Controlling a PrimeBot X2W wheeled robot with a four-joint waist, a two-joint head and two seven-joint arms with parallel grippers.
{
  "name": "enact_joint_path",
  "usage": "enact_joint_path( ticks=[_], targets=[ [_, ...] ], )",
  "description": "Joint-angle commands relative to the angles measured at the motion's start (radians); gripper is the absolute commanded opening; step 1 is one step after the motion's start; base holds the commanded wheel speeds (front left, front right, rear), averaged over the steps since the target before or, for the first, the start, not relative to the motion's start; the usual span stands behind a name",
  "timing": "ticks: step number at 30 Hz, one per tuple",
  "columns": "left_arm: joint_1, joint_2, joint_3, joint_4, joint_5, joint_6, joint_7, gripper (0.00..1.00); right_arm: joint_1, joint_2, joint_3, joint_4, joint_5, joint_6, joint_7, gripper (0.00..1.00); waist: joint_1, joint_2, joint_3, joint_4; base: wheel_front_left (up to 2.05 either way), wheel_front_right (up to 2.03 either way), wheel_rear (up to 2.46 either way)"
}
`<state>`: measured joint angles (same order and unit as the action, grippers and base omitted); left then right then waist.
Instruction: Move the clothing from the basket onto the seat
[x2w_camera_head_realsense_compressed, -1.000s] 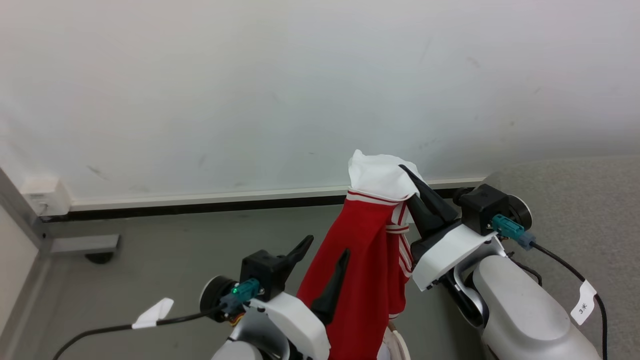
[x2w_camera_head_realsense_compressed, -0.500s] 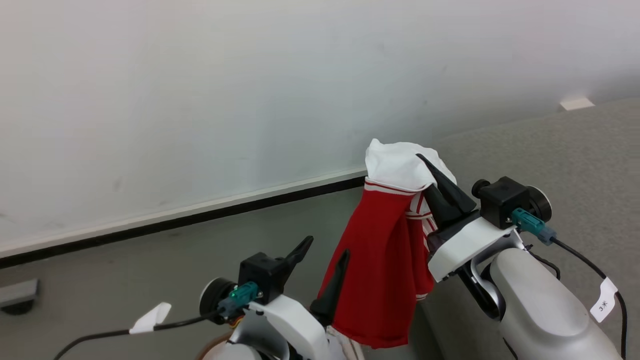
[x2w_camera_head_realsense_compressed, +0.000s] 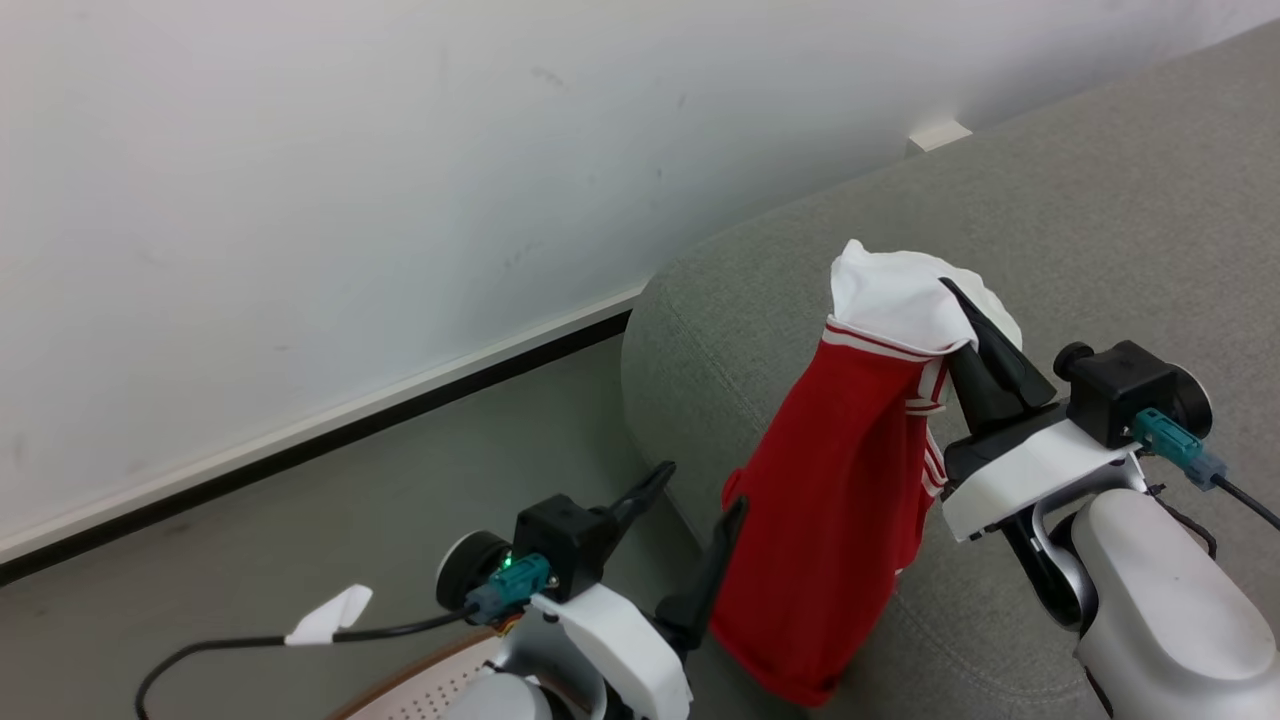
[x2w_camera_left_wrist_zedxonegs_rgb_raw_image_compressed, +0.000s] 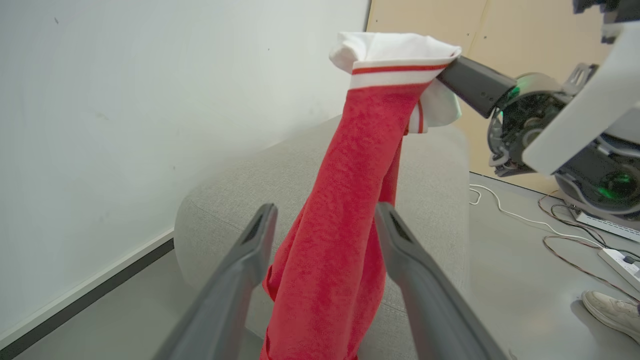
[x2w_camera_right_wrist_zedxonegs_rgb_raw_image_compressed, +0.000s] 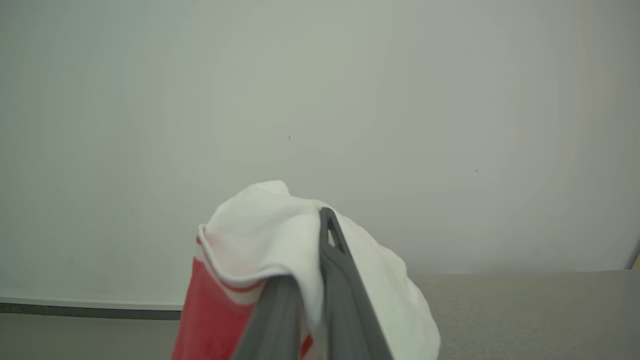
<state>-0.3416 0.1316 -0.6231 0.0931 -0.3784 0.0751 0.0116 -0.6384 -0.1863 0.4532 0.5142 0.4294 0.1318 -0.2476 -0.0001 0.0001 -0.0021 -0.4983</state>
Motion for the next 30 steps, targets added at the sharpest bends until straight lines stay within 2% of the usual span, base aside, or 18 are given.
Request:
enact_joint_path(
  ticks=[1,9,15,20,24,30],
  targets=[
    [-0.008,0.004,0.001,0.006,-0.004,-0.002,0.0,1.0,0.016,0.005,-0.004,-0.016,-0.007,-0.002,0.001,0.0,0.0001,-0.0001,0.018,-0.015,0.0,0.0,0.0],
    [-0.025,0.014,-0.01,-0.006,0.01,0.003,0.012,1.0,0.023,-0.018,-0.097,-0.08,0.007,-0.002,0.038,0.0,0.0001,-0.0001,0.083,-0.031,0.0,0.0,0.0],
    [-0.103,0.032,-0.033,-0.055,0.044,-0.014,0.065,1.0,-0.095,-0.051,-0.237,-0.104,0.032,-0.002,0.065,0.0,0.0001,-0.0001,0.248,0.046,0.0,0.0,0.0],
    [-0.192,0.039,-0.043,-0.088,0.074,-0.035,0.096,1.0,-0.275,-0.141,-0.38,-0.075,0.005,-0.002,0.117,0.0,0.0001,-0.0001,0.401,0.124,0.0,0.0,0.0],
    [-0.247,0.044,-0.04,-0.104,0.09,-0.045,0.107,1.0,-0.427,-0.241,-0.519,-0.024,-0.031,-0.002,0.153,0.0,0.0001,-0.0001,0.494,0.18,0.0,0.0,0.0],
    [-0.279,0.055,-0.035,-0.122,0.094,-0.052,0.103,1.0,-0.595,-0.36,-0.717,0.084,-0.099,-0.002,0.177,0.0,0.0001,-0.0001,0.567,0.232,0.0,0.0,0.0]
  ],
)
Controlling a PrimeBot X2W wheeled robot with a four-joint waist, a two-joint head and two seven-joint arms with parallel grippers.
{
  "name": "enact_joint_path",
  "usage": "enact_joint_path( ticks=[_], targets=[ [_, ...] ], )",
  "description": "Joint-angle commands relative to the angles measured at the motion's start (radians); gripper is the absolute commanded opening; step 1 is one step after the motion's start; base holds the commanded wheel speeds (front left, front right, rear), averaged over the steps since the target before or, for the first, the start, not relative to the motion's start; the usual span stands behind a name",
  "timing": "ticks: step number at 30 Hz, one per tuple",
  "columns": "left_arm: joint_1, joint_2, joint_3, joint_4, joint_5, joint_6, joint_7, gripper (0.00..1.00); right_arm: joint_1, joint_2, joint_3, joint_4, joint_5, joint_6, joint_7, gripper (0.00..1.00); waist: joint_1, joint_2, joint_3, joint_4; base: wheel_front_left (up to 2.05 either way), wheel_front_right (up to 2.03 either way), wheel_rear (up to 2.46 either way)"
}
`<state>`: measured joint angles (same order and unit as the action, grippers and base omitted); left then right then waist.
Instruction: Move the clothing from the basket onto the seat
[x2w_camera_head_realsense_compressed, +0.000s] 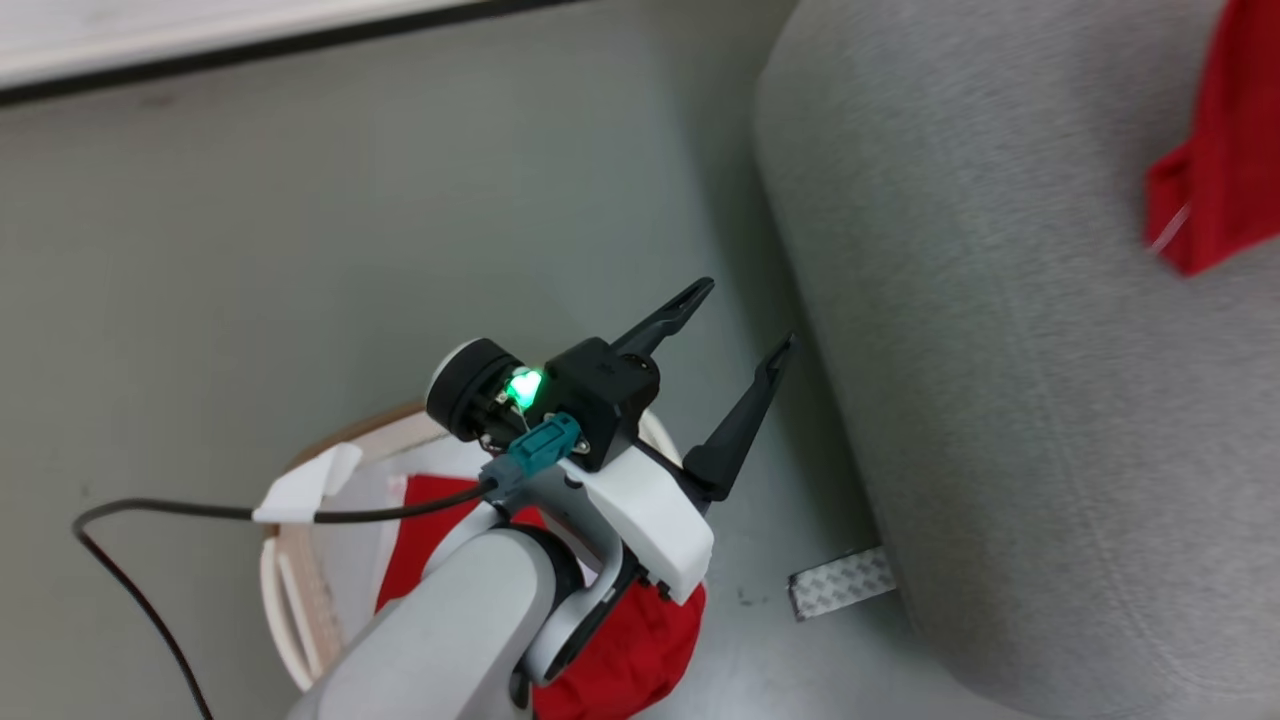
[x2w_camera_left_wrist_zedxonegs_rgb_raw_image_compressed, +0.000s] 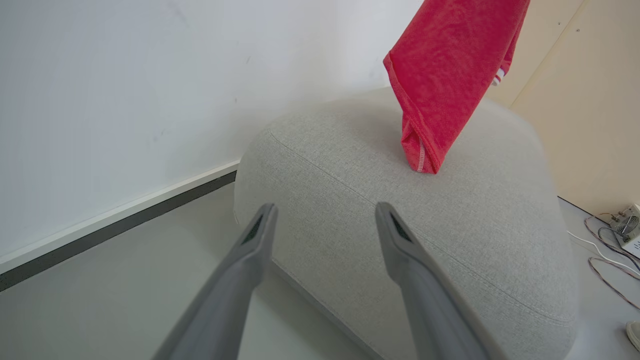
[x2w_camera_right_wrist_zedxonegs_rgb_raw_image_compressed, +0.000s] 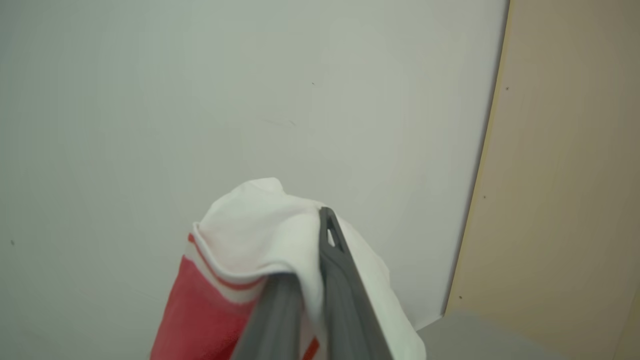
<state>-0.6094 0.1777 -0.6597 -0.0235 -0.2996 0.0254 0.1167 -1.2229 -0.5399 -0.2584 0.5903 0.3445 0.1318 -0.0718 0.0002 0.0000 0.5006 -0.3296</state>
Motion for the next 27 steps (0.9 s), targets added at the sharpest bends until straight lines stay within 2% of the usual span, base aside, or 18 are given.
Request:
enact_joint_path(
  ticks=[1,5,13,14,15,16,17,18,23,27],
  targets=[
    [-0.012,0.009,0.002,-0.007,0.014,-0.003,-0.002,1.0,-0.025,-0.019,-0.029,0.033,-0.032,-0.002,0.009,0.0,-0.0002,0.0,0.073,0.068,0.0,0.0,0.0],
    [0.0,0.009,0.004,-0.004,0.004,0.005,-0.013,1.0,-0.024,-0.018,-0.097,0.144,-0.098,-0.002,-0.007,0.0,-0.0002,0.0,0.088,0.082,0.0,0.0,0.0],
    [0.055,0.017,-0.006,0.01,-0.013,0.02,-0.022,1.0,0.13,0.128,-0.148,0.381,-0.174,-0.002,-0.133,0.0,-0.0002,0.0,0.068,0.083,0.0,0.0,0.0],
    [0.062,0.018,-0.007,0.009,-0.016,0.022,-0.02,1.0,0.148,0.146,-0.149,0.404,-0.179,-0.002,-0.143,0.05,-0.0002,0.0,0.064,0.084,0.0,0.0,0.0],
    [0.066,0.019,-0.008,0.01,-0.019,0.023,-0.021,1.0,0.164,0.159,-0.15,0.425,-0.184,-0.002,-0.152,0.2,-0.0002,0.0,0.059,0.085,0.0,0.0,0.0],
    [0.069,0.02,-0.007,0.011,-0.021,0.026,-0.022,1.0,0.176,0.169,-0.155,0.444,-0.183,-0.002,-0.16,0.43,-0.0002,0.0,0.054,0.086,0.0,0.0,0.0],
    [0.07,0.022,-0.005,0.013,-0.019,0.027,-0.024,1.0,0.186,0.174,-0.159,0.457,-0.183,-0.002,-0.167,0.87,-0.0002,0.0,0.049,0.086,0.0,0.0,0.0],
    [0.071,0.024,-0.003,0.014,-0.018,0.03,-0.027,1.0,0.197,0.176,-0.16,0.47,-0.189,-0.002,-0.172,1.0,-0.0002,0.0,0.045,0.085,0.0,0.0,0.0],
    [0.084,0.029,0.013,0.029,-0.034,0.039,-0.046,1.0,0.24,0.216,-0.14,0.497,-0.191,-0.002,-0.185,1.0,-0.0002,0.0,0.004,0.076,0.0,0.0,0.0],
    [0.096,0.03,0.029,0.042,-0.049,0.05,-0.069,1.0,0.294,0.245,-0.097,0.451,-0.168,-0.002,-0.192,1.0,-0.0002,0.0,-0.039,0.073,0.0,0.0,0.0]
  ],
)
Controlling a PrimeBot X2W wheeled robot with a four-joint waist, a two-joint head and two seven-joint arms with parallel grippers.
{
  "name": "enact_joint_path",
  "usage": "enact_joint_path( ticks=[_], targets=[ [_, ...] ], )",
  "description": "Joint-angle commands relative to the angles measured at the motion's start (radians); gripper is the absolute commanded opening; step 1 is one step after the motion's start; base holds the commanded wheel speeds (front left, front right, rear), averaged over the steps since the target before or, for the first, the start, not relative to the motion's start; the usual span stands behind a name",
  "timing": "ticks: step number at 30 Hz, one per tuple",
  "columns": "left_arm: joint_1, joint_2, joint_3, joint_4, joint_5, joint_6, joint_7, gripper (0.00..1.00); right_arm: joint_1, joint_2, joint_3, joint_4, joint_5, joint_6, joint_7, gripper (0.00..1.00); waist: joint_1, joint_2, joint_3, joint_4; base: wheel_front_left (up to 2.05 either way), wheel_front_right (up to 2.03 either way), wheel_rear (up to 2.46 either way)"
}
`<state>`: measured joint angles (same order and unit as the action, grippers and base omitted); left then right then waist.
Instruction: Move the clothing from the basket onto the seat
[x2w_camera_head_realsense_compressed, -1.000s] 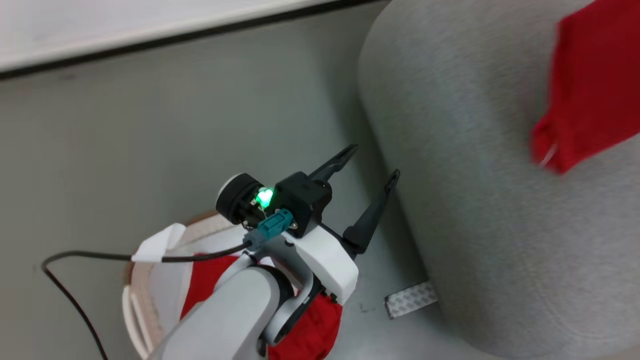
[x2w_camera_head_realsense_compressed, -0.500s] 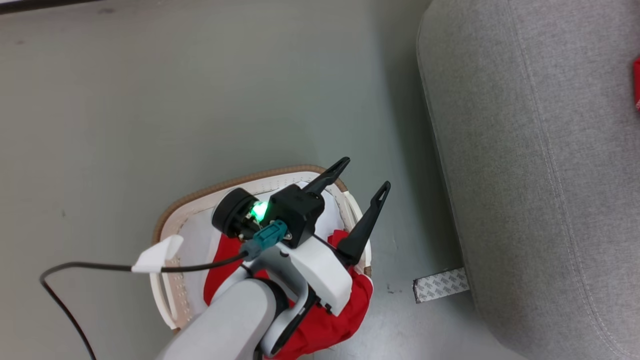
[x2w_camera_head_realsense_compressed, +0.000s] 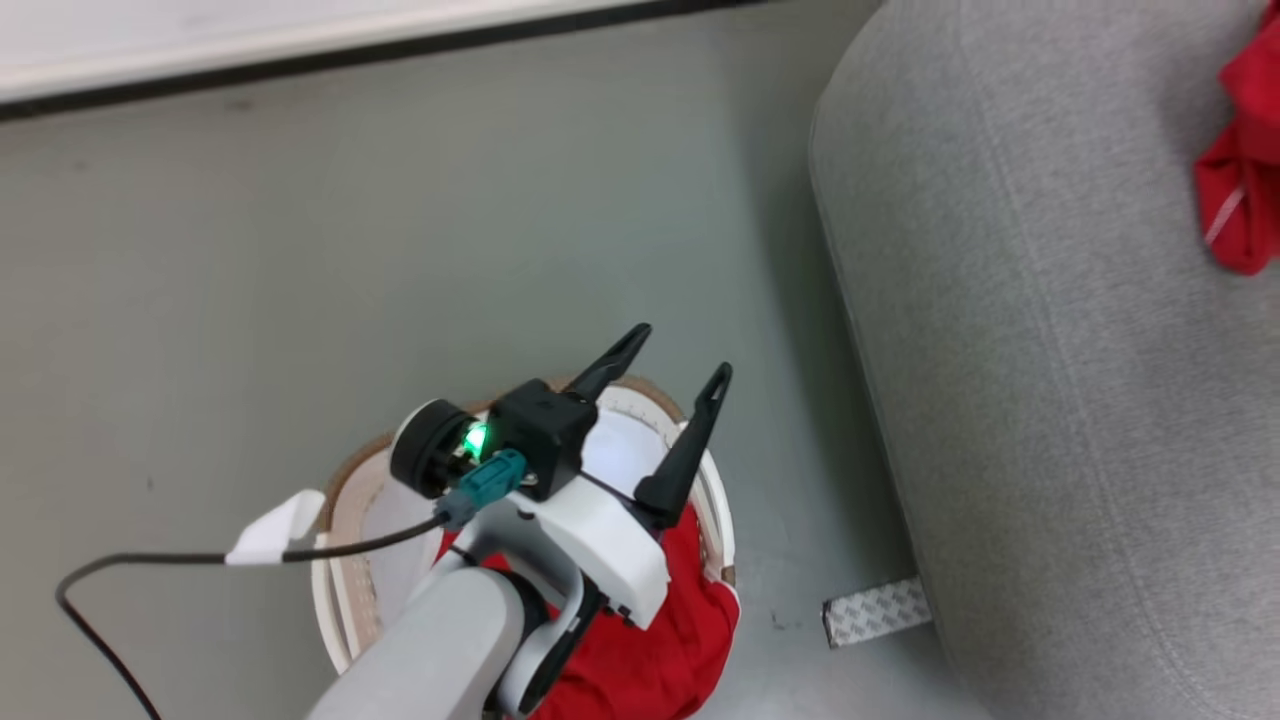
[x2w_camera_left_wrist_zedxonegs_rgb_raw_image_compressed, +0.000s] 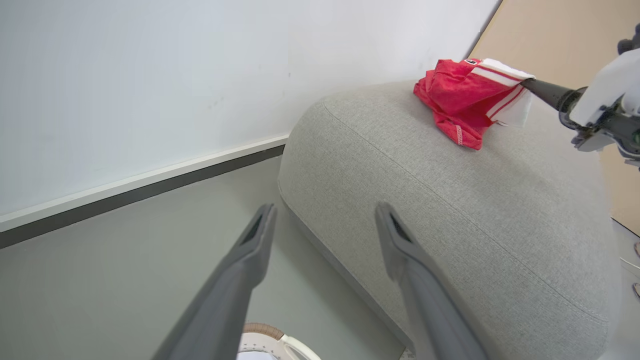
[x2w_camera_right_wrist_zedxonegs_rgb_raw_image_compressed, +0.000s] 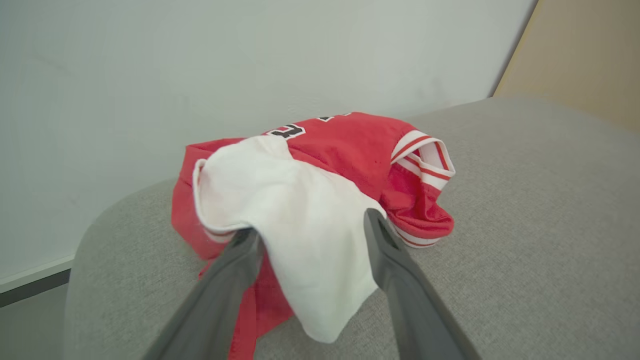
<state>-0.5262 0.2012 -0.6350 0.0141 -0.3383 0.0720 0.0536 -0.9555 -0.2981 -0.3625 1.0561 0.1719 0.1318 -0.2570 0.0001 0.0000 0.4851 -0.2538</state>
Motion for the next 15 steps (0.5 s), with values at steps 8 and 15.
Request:
enact_joint_path(
  ticks=[8,15],
  targets=[
    [0.084,0.001,0.039,0.044,-0.05,0.028,-0.087,1.0,0.287,0.048,0.128,-0.254,0.053,-0.002,-0.008,1.0,-0.0001,0.0,-0.165,0.026,0.0,0.0,0.0],
    [0.191,0.008,0.084,0.092,-0.095,0.067,-0.167,1.0,0.521,0.077,0.201,-0.47,0.074,-0.002,-0.007,1.0,-0.0001,0.0,-0.304,0.071,0.0,0.0,0.0]
  ],
)
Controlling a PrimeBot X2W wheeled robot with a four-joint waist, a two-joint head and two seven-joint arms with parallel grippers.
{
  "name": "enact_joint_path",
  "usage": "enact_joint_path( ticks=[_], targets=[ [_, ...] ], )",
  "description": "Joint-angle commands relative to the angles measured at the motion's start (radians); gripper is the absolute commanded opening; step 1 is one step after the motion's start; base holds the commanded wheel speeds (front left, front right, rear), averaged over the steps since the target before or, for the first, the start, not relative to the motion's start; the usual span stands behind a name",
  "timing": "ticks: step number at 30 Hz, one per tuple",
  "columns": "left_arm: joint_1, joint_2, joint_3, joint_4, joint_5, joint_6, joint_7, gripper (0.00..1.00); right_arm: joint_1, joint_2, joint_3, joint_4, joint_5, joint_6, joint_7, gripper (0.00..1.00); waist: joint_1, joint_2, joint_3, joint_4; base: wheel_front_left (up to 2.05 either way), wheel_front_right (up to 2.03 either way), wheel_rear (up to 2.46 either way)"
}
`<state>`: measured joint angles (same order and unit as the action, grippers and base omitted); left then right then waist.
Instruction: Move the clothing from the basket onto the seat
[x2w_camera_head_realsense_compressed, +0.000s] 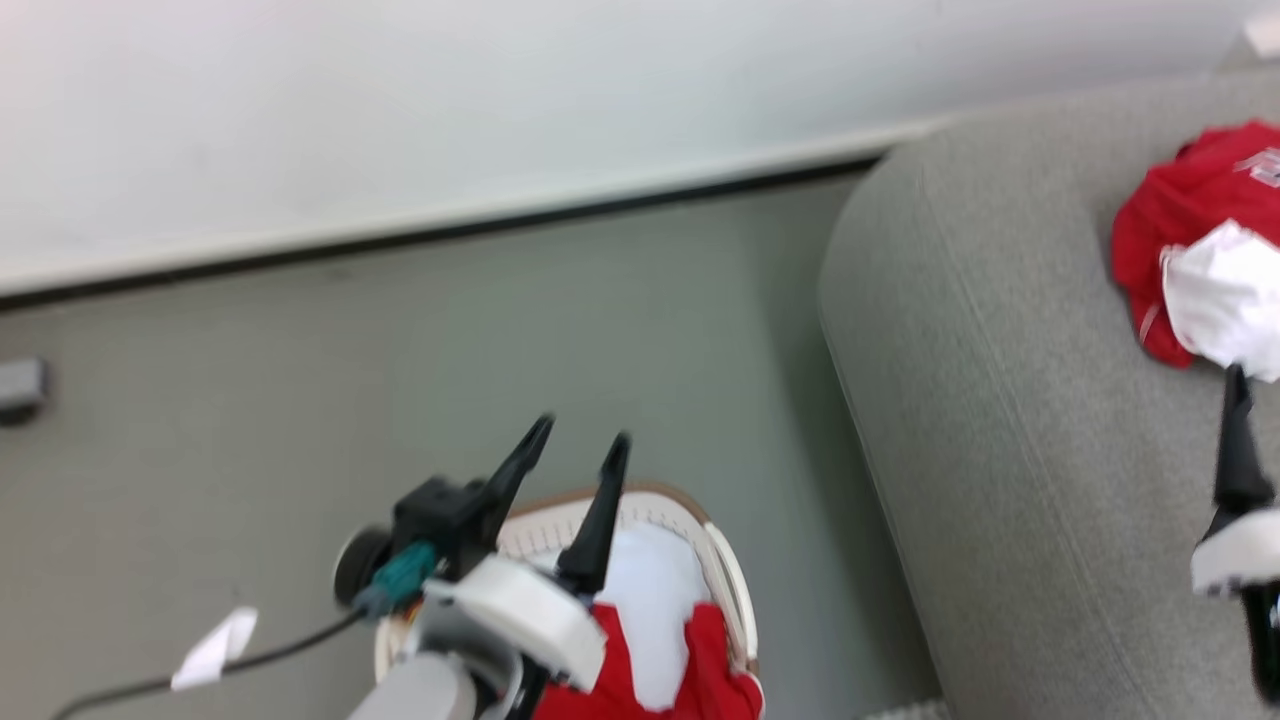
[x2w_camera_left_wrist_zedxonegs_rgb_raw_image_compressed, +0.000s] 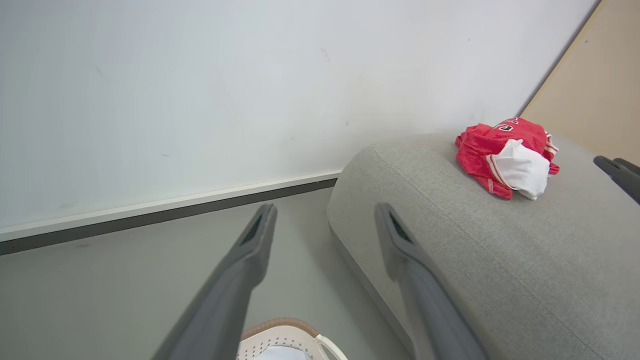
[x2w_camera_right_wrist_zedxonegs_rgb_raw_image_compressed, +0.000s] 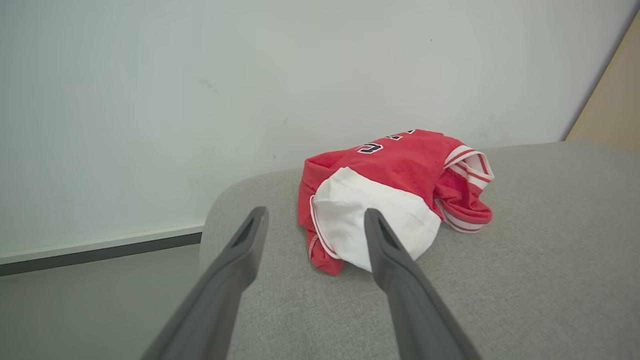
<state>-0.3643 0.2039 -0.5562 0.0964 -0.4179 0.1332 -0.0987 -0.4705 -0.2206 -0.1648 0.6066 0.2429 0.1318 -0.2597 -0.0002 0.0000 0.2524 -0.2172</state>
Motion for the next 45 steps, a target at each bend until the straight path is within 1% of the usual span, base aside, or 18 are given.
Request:
enact_joint_path(
  ticks=[1,6,11,18,19,23,26,30,36,39,45],
  targets=[
    [0.046,0.004,0.012,0.017,-0.021,0.009,-0.026,1.0,0.062,0.003,0.008,-0.049,0.002,-0.002,-0.004,1.0,0.0002,0.0,-0.09,0.041,0.0,0.0,0.0],
    [0.125,0.014,0.038,0.06,-0.045,0.03,-0.084,1.0,0.188,0.024,0.029,-0.168,-0.022,-0.002,-0.003,1.0,0.0002,0.0,-0.18,0.076,0.0,0.0,0.0],
    [0.185,0.023,0.058,0.101,-0.058,0.042,-0.125,1.0,0.283,0.06,0.053,-0.239,-0.042,-0.002,-0.003,1.0,0.0002,0.0,-0.24,0.108,0.0,0.0,0.0],
    [0.228,0.017,0.08,0.13,-0.036,0.051,-0.159,1.0,0.377,0.115,0.07,-0.291,-0.056,-0.002,-0.003,1.0,0.0002,0.0,-0.275,0.164,0.0,0.0,0.0],
    [0.228,0.017,0.08,0.13,-0.036,0.051,-0.159,1.0,0.377,0.115,0.07,-0.291,-0.056,-0.002,-0.003,1.0,0.0002,0.0,-0.275,0.164,0.0,0.0,0.0],
    [0.259,0.013,0.1,0.142,-0.013,0.042,-0.166,1.0,0.423,0.143,0.078,-0.297,-0.073,-0.002,-0.003,1.0,0.0002,0.0,-0.298,0.185,0.0,0.0,0.0],
    [0.282,0.009,0.137,0.122,0.023,0.032,-0.166,1.0,0.451,0.155,0.095,-0.297,-0.091,-0.002,-0.003,1.0,0.0002,0.0,-0.307,0.192,0.0,0.0,0.0],
    [0.324,-0.012,0.191,0.105,0.068,0.013,-0.165,1.0,0.472,0.168,0.12,-0.28,-0.104,-0.002,-0.003,1.0,0.0002,0.0,-0.315,0.197,0.0,0.0,0.0],
    [0.361,-0.043,0.259,0.123,0.12,-0.026,-0.166,1.0,0.473,0.172,0.147,-0.258,-0.091,-0.002,-0.003,1.0,0.0002,0.0,-0.316,0.2,0.0,0.0,0.0],
    [0.372,-0.058,0.291,0.134,0.142,-0.038,-0.166,1.0,0.464,0.172,0.16,-0.248,-0.081,-0.002,-0.003,1.0,0.0002,0.0,-0.315,0.204,0.0,0.0,0.0],
    [0.38,-0.086,0.338,0.144,0.174,-0.07,-0.166,1.0,0.456,0.172,0.178,-0.24,-0.063,-0.002,-0.003,1.0,0.0002,0.0,-0.316,0.208,0.0,0.0,0.0]
  ],
)
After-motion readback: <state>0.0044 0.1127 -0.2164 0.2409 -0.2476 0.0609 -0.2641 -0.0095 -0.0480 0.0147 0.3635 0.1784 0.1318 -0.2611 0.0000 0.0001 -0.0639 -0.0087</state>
